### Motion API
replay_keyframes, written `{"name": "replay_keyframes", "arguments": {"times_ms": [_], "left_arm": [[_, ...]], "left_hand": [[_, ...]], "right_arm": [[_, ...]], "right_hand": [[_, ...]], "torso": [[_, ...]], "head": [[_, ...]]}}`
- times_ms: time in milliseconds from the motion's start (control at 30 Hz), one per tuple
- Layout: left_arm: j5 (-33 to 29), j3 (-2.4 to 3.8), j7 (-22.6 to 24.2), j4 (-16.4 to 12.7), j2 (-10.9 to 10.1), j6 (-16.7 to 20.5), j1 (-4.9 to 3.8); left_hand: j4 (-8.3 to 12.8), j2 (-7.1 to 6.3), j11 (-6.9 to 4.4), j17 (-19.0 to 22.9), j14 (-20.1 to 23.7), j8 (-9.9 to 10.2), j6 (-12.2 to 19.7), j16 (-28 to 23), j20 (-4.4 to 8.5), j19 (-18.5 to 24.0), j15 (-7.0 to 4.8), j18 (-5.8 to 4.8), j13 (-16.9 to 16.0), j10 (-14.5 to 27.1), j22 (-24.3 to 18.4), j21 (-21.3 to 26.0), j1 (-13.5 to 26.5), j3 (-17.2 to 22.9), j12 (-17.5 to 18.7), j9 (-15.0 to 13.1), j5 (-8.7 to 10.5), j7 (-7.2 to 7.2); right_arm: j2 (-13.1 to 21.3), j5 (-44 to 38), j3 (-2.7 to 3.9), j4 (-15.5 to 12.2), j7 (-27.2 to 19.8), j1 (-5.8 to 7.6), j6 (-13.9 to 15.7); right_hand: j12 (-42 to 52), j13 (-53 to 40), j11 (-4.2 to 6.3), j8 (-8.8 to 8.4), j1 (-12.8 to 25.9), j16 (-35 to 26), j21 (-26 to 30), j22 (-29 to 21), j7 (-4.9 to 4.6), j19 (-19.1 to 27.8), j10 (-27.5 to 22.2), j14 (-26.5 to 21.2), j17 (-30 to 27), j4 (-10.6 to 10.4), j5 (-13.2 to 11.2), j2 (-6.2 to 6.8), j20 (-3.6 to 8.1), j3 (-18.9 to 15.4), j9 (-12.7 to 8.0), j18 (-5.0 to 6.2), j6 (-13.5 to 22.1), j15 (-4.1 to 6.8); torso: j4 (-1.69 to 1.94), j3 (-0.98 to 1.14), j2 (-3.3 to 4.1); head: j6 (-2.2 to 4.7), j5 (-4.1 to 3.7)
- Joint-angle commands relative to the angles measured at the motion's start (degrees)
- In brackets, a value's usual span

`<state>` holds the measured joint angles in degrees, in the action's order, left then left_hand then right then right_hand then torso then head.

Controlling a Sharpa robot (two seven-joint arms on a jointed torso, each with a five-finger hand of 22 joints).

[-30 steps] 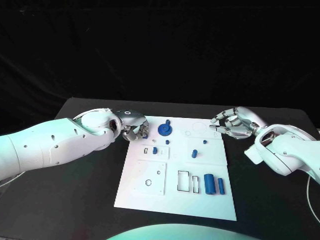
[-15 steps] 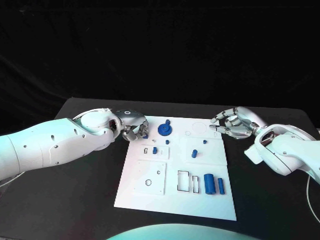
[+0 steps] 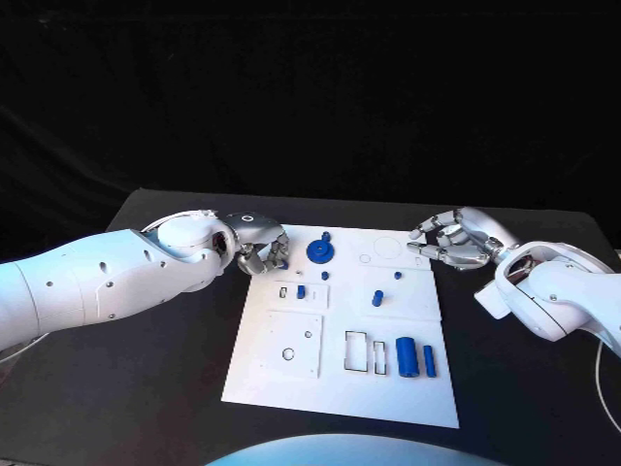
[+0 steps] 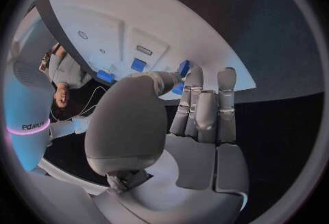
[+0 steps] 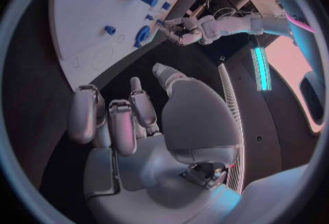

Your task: Assemble the parts on the task board

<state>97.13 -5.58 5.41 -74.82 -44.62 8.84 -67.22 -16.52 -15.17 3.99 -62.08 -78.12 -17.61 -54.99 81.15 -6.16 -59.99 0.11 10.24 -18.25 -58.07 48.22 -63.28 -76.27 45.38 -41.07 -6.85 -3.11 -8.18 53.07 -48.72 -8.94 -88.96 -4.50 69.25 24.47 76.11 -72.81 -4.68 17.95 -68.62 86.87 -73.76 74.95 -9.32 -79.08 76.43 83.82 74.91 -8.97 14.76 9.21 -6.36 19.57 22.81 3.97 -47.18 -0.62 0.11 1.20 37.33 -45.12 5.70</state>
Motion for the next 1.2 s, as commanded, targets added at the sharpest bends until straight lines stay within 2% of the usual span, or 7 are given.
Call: {"name": "replay_keyframes", "arguments": {"times_ms": [33,533,733,1033,1133,1200], "left_arm": [[-0.1,0.02,0.0,-0.1,0.1,0.4,0.02],[-0.1,0.02,0.1,-0.1,0.1,0.3,0.05],[-0.1,0.02,-0.3,0.1,0.1,0.4,0.06],[-0.1,0.03,-1.0,0.2,0.1,0.9,0.06],[-0.1,0.04,-1.2,0.1,0.0,0.9,0.06],[-0.1,0.05,-1.3,-0.2,-0.2,1.1,0.06]], "left_hand": [[-0.1,-0.33,0.02,-0.1,-0.2,0.3,-0.3,-0.2,-0.15,0.1,0.30,-0.96,-0.1,-0.2,0.1,0.2,0.2,0.4,0.1,-0.1,-0.12,-0.14],[-0.1,-0.77,0.04,-0.1,-0.3,0.4,-0.4,-0.2,-0.17,0.1,0.32,-0.95,-0.1,-0.4,0.0,0.3,1.2,0.1,0.1,-0.1,-0.08,-0.15],[-0.3,-0.77,0.22,-0.3,-0.3,1.1,-0.4,-0.2,-0.36,0.1,0.51,-0.93,-0.3,-0.5,-0.4,0.8,7.6,-2.0,0.2,0.0,-0.10,-0.19],[-0.3,-1.14,0.27,-0.2,-0.2,1.5,-0.4,-0.3,-0.38,0.2,0.54,-0.88,-0.4,-0.6,-0.8,1.2,9.5,-3.3,0.3,0.1,-0.07,-0.22],[-0.2,-1.25,0.34,0.4,0.2,2.3,0.1,-0.6,-0.45,0.4,0.62,-0.80,-0.7,-0.2,-1.4,1.8,11.2,-7.4,0.2,0.3,-0.08,-0.28],[-0.2,-1.20,0.39,0.4,0.2,2.6,0.3,-0.6,-0.46,0.4,0.64,-0.78,-0.8,-0.2,-1.5,1.9,11.2,-8.1,0.2,0.4,-0.09,-0.33]], "right_arm": [[0.0,-0.5,0.00,0.0,-0.4,-0.06,-0.7],[0.0,-0.5,0.00,0.0,-0.5,-0.08,-0.7],[0.0,-0.5,0.00,0.0,-0.5,-0.09,-0.6],[-0.1,-0.5,0.00,0.0,-0.5,-0.11,-0.4],[-0.1,-0.5,0.00,0.1,-0.6,-0.11,-0.4],[-0.1,-0.5,0.00,0.1,-0.6,-0.12,-0.3]], "right_hand": [[-0.1,0.0,0.21,0.20,0.4,-0.4,0.4,0.9,0.03,0.1,-0.2,3.9,5.1,-0.3,0.2,0.08,0.08,0.1,-0.1,0.55,0.4,0.38],[-0.1,0.0,0.21,0.20,0.4,-0.4,0.4,0.9,0.03,0.1,-0.2,3.9,5.1,-0.3,0.2,0.08,0.08,0.1,-0.1,0.55,0.4,0.38],[-0.1,0.1,0.21,0.25,0.4,-0.4,0.5,0.8,0.03,0.2,-0.2,3.9,5.0,-0.4,0.2,0.10,0.07,0.1,-0.1,0.58,0.4,0.38],[-0.1,0.1,0.21,0.25,0.4,-0.4,0.5,0.8,0.03,0.2,-0.2,3.9,5.0,-0.4,0.2,0.10,0.07,0.1,-0.1,0.58,0.4,0.38],[-0.1,0.1,0.21,0.27,0.4,-0.4,0.6,0.8,0.03,0.2,-0.2,3.9,5.0,-0.4,0.2,0.12,0.07,0.0,-0.1,0.59,0.4,0.38],[-0.2,0.1,0.21,0.27,0.4,-0.4,0.6,0.8,0.03,0.2,-0.3,3.9,5.0,-0.4,0.2,0.13,0.07,0.0,-0.1,0.59,0.5,0.38]], "torso": [[-0.03,0.00,0.03],[-0.01,0.02,0.03],[0.04,0.00,0.02],[-0.01,-0.01,0.02],[-0.01,0.00,0.04],[-0.01,-0.01,0.03]], "head": [[-0.01,0.00],[0.03,-0.03],[0.07,-0.07],[0.07,-0.05],[0.08,-0.05],[0.09,-0.03]]}}
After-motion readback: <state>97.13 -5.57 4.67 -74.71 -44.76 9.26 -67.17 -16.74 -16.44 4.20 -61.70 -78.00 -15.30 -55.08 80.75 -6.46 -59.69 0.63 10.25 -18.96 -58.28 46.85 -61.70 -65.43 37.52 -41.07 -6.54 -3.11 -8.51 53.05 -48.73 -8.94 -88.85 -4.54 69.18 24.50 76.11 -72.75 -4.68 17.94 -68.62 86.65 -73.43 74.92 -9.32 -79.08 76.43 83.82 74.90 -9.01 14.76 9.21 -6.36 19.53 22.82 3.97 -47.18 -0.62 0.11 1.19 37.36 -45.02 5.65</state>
